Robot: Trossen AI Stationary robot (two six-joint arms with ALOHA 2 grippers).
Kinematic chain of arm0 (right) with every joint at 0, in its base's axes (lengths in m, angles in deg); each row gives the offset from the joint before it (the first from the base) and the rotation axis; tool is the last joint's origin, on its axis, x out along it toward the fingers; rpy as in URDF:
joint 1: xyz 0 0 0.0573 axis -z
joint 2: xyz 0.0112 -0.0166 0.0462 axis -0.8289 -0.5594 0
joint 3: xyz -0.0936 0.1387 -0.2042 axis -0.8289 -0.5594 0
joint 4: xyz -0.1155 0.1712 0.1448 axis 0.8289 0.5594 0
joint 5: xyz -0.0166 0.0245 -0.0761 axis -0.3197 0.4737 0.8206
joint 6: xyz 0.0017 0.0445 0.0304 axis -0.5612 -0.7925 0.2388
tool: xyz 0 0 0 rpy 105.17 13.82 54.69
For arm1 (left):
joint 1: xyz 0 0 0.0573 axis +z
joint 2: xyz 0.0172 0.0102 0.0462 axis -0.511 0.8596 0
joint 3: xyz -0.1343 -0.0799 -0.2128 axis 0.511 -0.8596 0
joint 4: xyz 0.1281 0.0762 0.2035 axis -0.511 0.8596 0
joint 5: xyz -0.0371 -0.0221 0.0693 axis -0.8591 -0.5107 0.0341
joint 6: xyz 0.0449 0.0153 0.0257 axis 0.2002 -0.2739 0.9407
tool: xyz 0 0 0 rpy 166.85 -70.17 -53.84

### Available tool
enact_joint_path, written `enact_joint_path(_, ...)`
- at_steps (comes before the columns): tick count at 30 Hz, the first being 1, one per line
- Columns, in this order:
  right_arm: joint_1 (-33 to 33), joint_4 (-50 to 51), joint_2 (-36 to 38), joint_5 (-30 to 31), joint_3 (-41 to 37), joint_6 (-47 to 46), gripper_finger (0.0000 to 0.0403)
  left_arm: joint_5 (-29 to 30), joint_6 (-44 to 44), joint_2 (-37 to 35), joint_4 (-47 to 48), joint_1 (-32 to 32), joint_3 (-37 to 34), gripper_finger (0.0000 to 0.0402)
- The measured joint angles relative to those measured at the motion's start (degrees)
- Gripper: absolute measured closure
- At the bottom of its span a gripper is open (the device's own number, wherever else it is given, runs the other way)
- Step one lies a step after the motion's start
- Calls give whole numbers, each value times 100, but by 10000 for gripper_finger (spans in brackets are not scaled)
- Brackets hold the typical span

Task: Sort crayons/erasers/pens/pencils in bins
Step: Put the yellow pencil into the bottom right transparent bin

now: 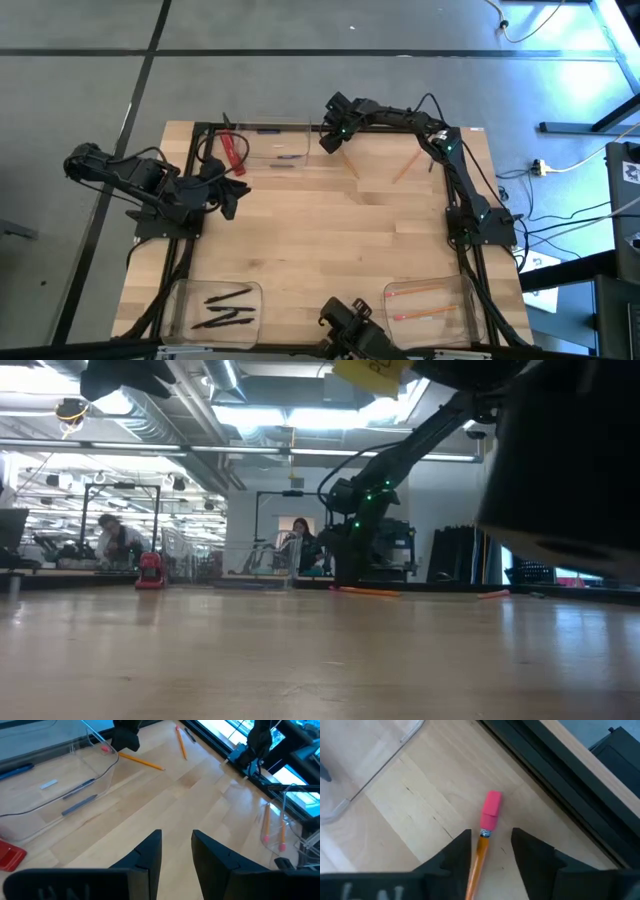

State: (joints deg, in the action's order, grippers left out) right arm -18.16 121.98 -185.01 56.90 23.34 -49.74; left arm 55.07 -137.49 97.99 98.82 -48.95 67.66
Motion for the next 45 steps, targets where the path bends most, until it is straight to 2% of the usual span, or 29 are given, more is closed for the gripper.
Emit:
enact_joint_path(8,10,60,-5,35,-8,24,375,0,2,-1,-40,0,0,305)
enact_joint_path(10,7,68,-5,30,-8,16,389,0,2,-2,-40,0,0,305)
enact_joint_path(16,5,186,-5,-6,-8,-77,371,-2,2,0,-40,0,0,305)
enact_joint_path(22,-4,360,20,-292,29,-152,394,-4,4,-1,-38,0,0,305)
enact_joint_path(30,-43,1407,-36,-413,657,-142,386,-10,28,0,-33,0,0,305)
enact_joint_path(36,-150,2062,-23,-362,1051,12,401,-52,310,-1,-35,0,0,305)
enact_joint_path(45,-484,2813,1,-346,1391,28,401,-52,313,0,-35,-2,0,305)
